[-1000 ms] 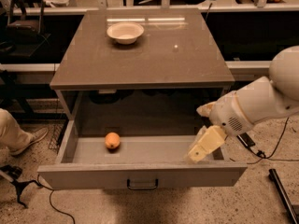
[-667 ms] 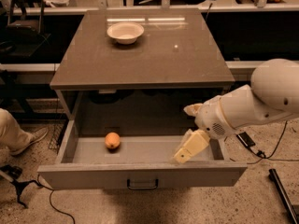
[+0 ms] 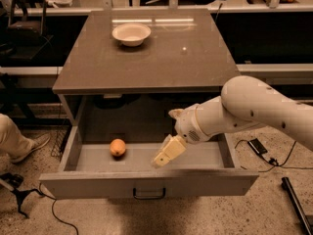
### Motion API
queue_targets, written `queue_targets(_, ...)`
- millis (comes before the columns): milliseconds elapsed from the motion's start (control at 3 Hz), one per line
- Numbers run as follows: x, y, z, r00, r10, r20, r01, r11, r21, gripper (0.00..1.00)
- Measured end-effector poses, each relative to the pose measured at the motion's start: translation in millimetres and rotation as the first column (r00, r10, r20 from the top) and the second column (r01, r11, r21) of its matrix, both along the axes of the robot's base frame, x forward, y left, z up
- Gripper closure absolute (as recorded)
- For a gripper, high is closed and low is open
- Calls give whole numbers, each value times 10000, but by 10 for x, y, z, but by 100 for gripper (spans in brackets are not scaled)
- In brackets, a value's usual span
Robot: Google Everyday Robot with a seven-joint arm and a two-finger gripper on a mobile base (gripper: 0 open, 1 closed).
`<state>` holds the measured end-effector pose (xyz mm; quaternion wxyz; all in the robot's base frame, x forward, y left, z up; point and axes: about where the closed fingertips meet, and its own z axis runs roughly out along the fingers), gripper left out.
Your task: Pick orange from top drawer and place on counter
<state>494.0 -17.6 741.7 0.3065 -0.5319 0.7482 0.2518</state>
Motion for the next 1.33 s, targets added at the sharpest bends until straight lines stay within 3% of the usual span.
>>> queue_targets(333, 59, 80, -70, 9998, 1, 179, 0, 10000, -81, 0)
queue_targets(667, 277, 213, -170, 9985, -9, 541, 1, 9999, 157, 0)
queue_targets(1333, 644, 526, -451, 9968, -78, 799, -11, 9938, 1110, 0)
